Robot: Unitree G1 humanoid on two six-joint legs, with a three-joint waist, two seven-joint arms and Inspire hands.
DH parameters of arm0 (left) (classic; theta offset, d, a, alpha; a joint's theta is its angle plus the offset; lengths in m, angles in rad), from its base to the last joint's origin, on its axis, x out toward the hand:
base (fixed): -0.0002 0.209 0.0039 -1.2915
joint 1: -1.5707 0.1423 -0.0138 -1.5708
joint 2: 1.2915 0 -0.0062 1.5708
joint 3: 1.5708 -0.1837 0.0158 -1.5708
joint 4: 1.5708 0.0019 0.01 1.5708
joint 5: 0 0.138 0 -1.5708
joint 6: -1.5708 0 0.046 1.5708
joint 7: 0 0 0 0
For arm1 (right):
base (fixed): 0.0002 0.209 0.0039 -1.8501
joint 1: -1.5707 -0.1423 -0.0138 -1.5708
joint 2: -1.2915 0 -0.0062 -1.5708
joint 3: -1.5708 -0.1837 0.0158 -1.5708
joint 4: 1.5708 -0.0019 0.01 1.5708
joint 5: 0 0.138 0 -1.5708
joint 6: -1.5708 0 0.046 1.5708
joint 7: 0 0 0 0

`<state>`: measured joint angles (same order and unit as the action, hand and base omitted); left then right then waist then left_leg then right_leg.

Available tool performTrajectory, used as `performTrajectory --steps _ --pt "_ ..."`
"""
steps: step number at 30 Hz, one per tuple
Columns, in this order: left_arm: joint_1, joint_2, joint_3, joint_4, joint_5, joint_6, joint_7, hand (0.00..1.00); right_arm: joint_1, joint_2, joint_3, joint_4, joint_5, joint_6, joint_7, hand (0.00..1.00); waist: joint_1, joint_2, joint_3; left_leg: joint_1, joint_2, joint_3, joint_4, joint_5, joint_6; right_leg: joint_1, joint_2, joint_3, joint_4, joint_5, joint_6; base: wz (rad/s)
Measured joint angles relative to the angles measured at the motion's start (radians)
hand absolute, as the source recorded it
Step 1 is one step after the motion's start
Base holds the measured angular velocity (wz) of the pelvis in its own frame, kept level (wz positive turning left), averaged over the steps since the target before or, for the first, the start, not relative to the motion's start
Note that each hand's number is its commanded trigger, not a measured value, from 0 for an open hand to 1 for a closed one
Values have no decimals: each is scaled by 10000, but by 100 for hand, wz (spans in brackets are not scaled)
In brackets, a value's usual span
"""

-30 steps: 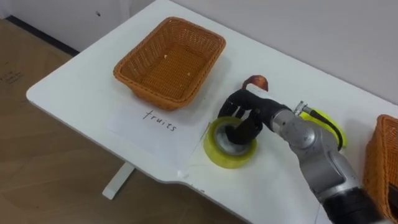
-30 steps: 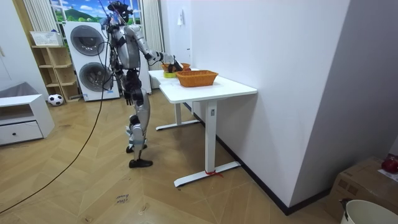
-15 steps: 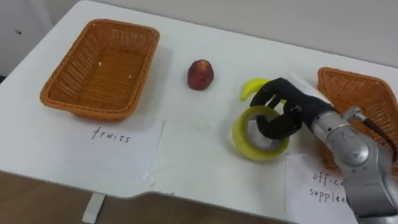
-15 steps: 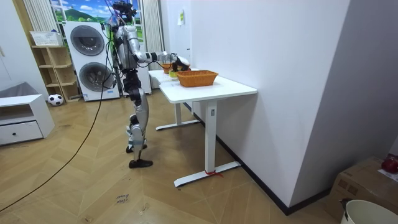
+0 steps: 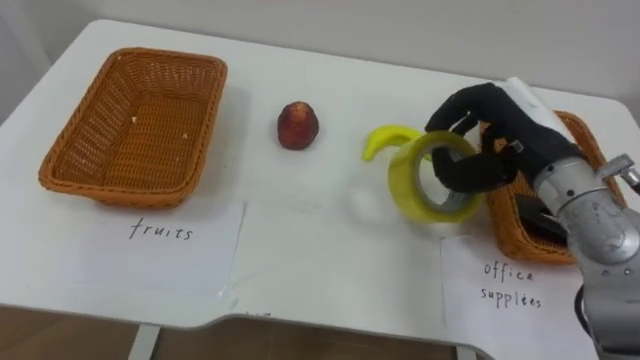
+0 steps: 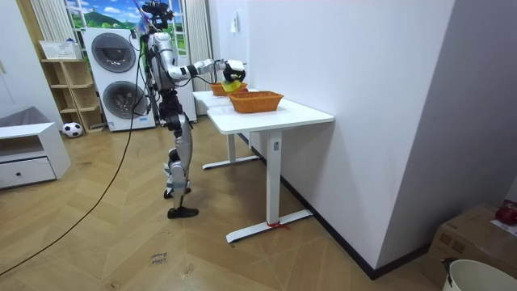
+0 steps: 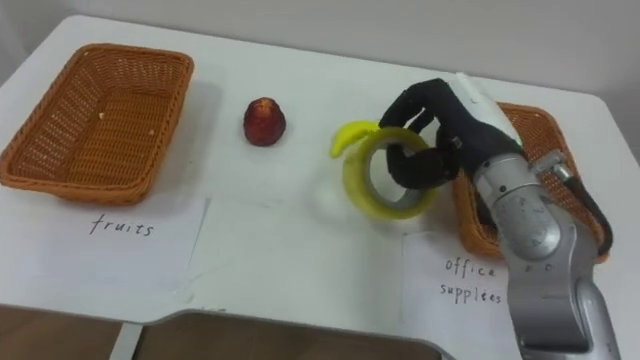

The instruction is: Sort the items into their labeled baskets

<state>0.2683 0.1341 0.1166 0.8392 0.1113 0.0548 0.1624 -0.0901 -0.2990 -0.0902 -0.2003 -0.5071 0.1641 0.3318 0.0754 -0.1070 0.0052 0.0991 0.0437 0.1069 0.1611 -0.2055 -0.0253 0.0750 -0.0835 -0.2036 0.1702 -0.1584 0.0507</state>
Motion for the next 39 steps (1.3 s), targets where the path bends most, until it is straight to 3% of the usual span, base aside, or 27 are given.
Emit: performTrajectory --steps 7,19,32,39 --pt "8 8 116 433 -308 -7 3 0 0 -10 -471 199 1154 0 -493 100 -132 14 4 -17 40 -1 -52 -8 6 -54 39 -26 43 41 -35 0" --pt "229 17 389 846 -403 -20 12 0 -2 -166 -980 210 1850 -10 -1692 100 -337 -17 -17 -69 56 1 -97 -9 5 -73 48 -212 22 43 -38 0" --pt "285 144 500 841 -410 -9 -378 0 -7 -549 -1384 1377 2898 -21 -2126 100 -740 -16 -20 -54 62 218 -95 -8 5 -233 51 -11 58 43 -38 -4" --pt "330 199 576 831 -412 93 -453 0 -6 -548 -1568 1914 3451 8 -2498 100 -1033 -28 -25 7 131 297 -123 -15 -5 -233 116 77 157 43 -39 -4"
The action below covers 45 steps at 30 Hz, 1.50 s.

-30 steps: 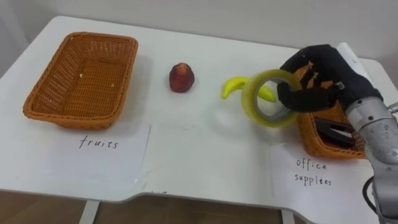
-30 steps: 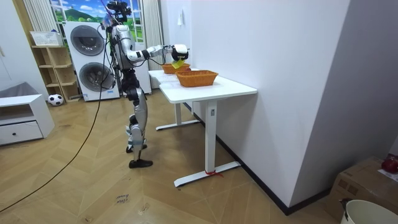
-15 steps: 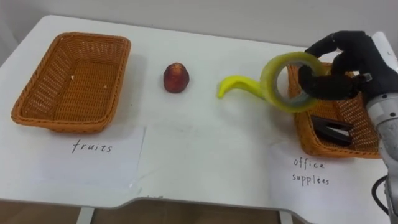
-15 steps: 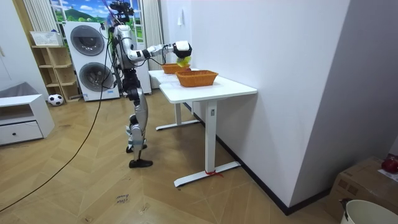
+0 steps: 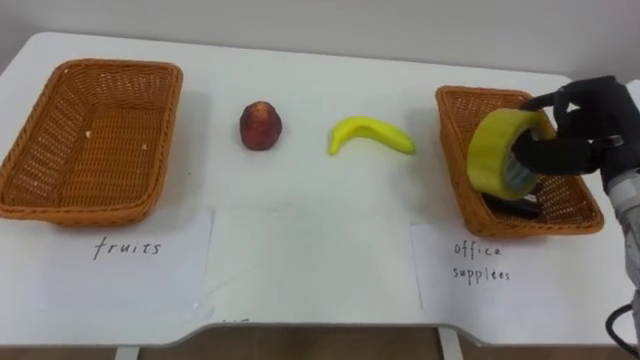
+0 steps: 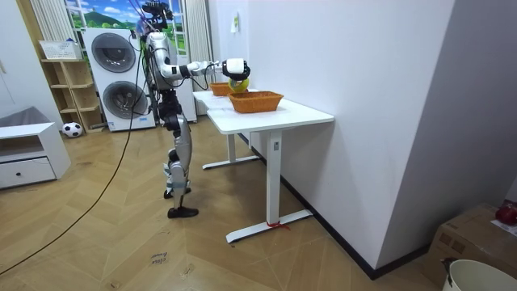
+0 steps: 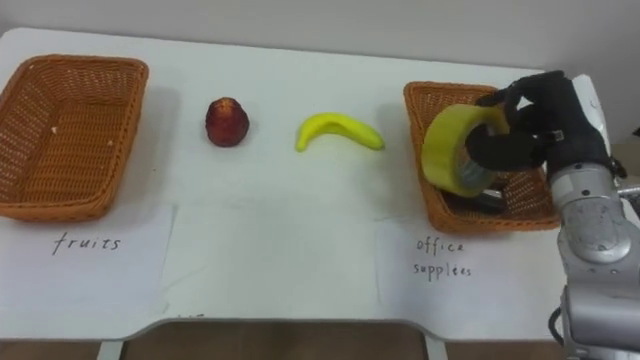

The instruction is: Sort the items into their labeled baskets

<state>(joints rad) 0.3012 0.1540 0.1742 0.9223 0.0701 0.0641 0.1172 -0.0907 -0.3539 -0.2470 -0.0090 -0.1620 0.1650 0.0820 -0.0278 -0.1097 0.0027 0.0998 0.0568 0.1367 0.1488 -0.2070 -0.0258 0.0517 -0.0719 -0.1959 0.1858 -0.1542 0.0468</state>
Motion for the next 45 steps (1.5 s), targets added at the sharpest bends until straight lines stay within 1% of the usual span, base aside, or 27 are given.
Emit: performTrajectory --steps 5,9,13,19,23,30,34,40,41,42,43,44,45 --pt "24 -6 133 -98 64 -3 1 0 1 -9 -604 422 -57 -1 -431 100 -132 -20 -4 -4 18 1 -32 -5 -9 -21 20 12 -1 8 -14 0" --pt "53 13 358 -125 106 -3 13 0 2 -9 -768 439 -62 -2 -728 100 -214 -18 -4 -26 19 24 -54 -6 -9 -73 25 22 4 8 -14 -2" --pt "5 12 393 -128 116 -32 13 0 3 -10 -912 503 -68 -6 -850 100 -242 -24 -8 -72 19 126 -62 -6 -9 -194 26 41 24 13 -21 -7" --pt "60 13 392 -392 324 -36 16 0 4 -35 -908 1151 -302 -38 -895 100 -178 -35 -21 -44 20 229 -65 -6 -9 -250 24 34 22 13 -21 -3" --pt "64 13 395 -459 325 -37 17 0 28 -35 -892 1220 -391 -36 -893 100 -94 -3 -38 -10 21 269 -57 -5 -9 -257 23 41 21 13 -21 -6" --pt "102 16 393 -473 312 -30 64 0 60 -35 -864 1586 -434 -31 -889 100 44 -5 -36 14 23 262 -48 -5 -9 -230 20 20 22 16 -26 -1" --pt "226 22 394 -473 318 -25 72 0 59 -35 -859 1606 -426 -27 -868 100 76 -7 -22 79 26 254 -48 -6 -9 -155 20 14 21 16 -27 0" --pt "243 23 381 -472 308 -6 72 0 60 -35 -773 1607 -391 -27 -853 100 90 -49 7 81 28 245 -97 -8 -11 -140 32 10 38 21 -35 0" --pt "243 22 369 -463 307 -6 73 0 59 -35 -686 1606 -392 -27 -840 82 104 -54 14 101 28 245 -151 -7 -11 -135 40 14 39 21 -35 0" --pt "239 21 368 -460 306 -6 73 0 60 -35 -651 1606 -399 -27 -828 85 105 -60 17 108 28 247 -152 -8 -11 -133 41 18 39 21 -35 0" --pt "238 20 368 -456 306 -7 73 0 59 -35 -566 1606 -405 -27 -800 98 106 -73 23 108 28 248 -159 -8 -11 -129 43 18 39 21 -35 0" --pt "238 20 369 -456 309 -7 73 0 59 -35 -499 1605 -449 -28 -785 100 108 -88 29 103 27 248 -171 -9 -11 -137 44 15 38 21 -35 0" --pt "236 20 375 -454 309 -7 73 0 59 -35 -491 1604 -472 -28 -783 100 115 -99 27 100 27 249 -177 -9 -11 -148 44 16 38 21 -35 0"
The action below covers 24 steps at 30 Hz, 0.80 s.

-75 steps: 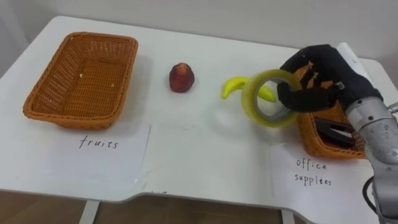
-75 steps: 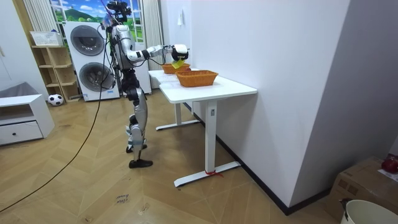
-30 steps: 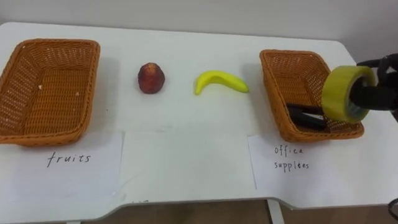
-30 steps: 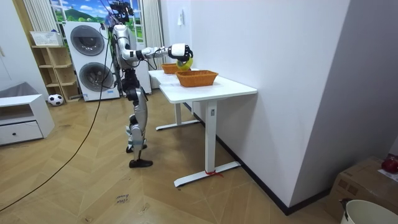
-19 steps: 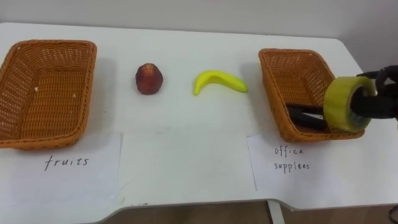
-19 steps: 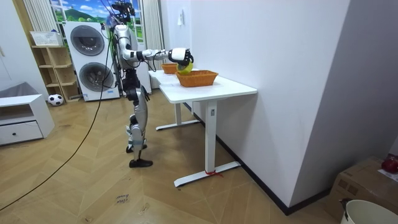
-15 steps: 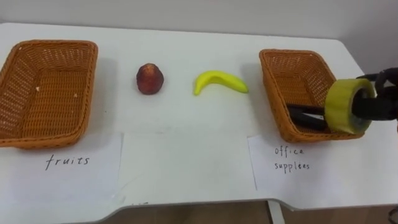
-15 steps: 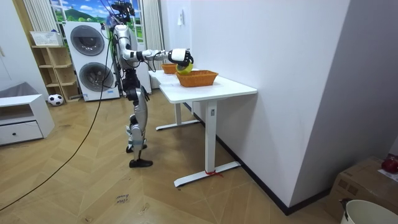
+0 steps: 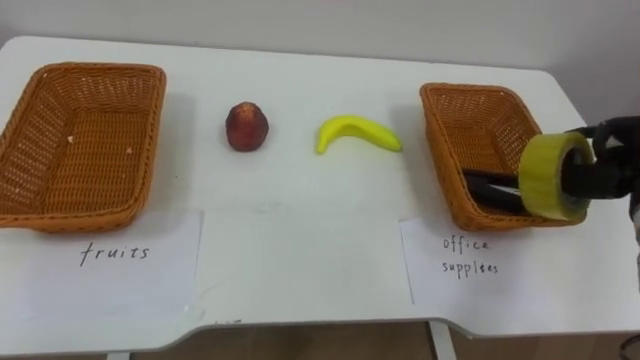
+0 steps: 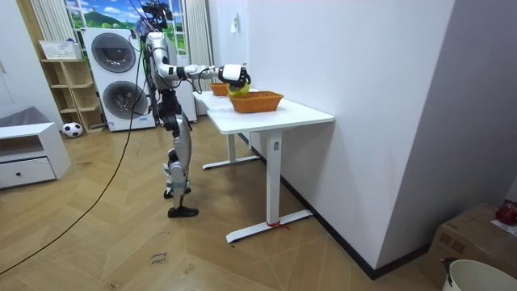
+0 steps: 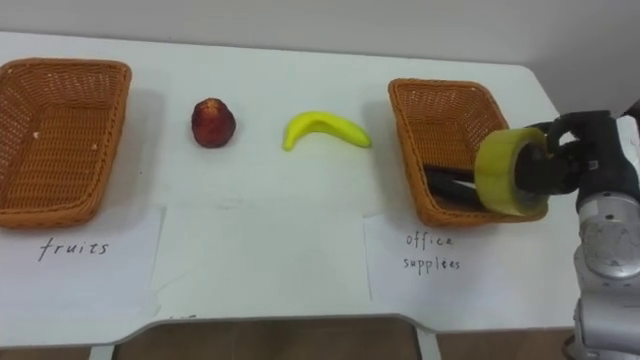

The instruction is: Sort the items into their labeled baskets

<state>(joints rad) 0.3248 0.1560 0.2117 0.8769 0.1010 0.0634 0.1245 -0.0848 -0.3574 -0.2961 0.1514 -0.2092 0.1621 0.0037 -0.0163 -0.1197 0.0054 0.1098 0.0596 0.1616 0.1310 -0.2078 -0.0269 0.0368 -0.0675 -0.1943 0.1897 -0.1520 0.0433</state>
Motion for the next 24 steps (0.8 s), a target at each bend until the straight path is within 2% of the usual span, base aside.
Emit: performTrajectory --steps 1,2,3,4,9,24 --pt "0 0 9 14 4 0 0 0 0 0 0 0 -112 0 8 86 13 -19 -5 -2 0 1 -6 -1 -1 -8 3 0 -1 0 0 0" --pt "0 -1 9 44 5 0 0 0 0 0 1 0 -272 0 53 57 33 -29 -9 -1 0 1 -10 -1 -1 -9 4 0 -4 0 0 0" --pt "-1 -3 9 55 5 0 0 0 0 0 1 0 -339 0 77 23 47 -32 -10 -1 0 1 -10 -1 -2 -10 4 0 -6 0 0 0" --pt "0 -4 10 57 5 0 -1 0 0 0 1 0 -372 0 97 0 92 -36 -11 -1 0 2 -10 -1 -1 -14 4 0 -12 0 0 0" --pt "-4 -4 11 61 -2 0 -1 0 -1 -3 0 -19 -509 0 129 0 234 -40 -11 11 0 3 -10 -1 -2 -12 6 -22 -26 0 0 0" --pt "58 -9 153 102 8 17 8 0 -2 -5 -2 -124 -495 -12 139 0 282 -26 -37 51 8 -3 20 -14 1 73 -4 -64 -2 3 -4 0"
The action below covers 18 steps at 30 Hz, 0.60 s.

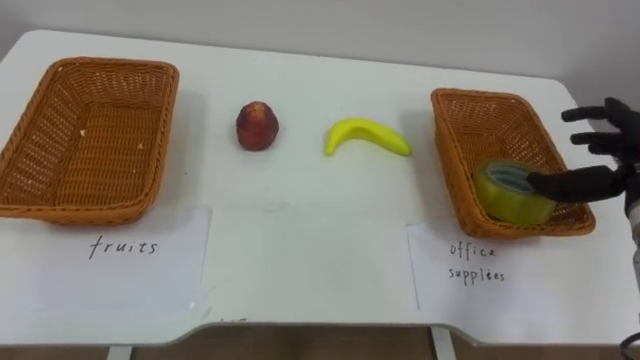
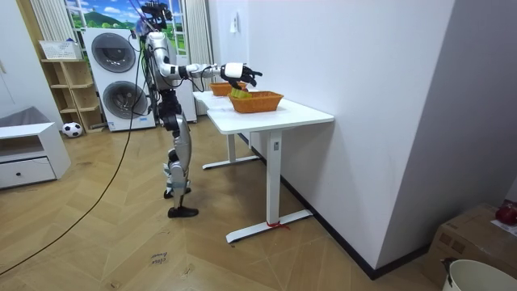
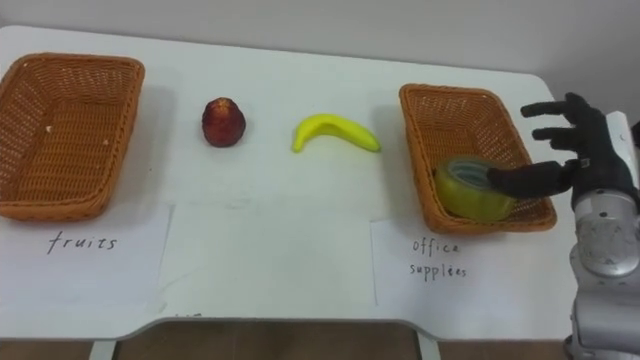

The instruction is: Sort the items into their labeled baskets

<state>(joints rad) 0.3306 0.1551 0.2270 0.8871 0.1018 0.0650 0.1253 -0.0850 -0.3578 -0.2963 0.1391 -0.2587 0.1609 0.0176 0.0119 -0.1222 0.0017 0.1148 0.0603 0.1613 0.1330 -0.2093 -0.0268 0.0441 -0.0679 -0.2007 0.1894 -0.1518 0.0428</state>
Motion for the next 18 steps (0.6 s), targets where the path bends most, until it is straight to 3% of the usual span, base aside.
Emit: performTrajectory --steps 18 --pt "20 19 67 60 116 -8 -101 0 0 -50 -9 -67 171 -389 -1 0 -48 80 -19 20 -2 -39 29 1 1 75 -16 -60 -17 0 0 0"
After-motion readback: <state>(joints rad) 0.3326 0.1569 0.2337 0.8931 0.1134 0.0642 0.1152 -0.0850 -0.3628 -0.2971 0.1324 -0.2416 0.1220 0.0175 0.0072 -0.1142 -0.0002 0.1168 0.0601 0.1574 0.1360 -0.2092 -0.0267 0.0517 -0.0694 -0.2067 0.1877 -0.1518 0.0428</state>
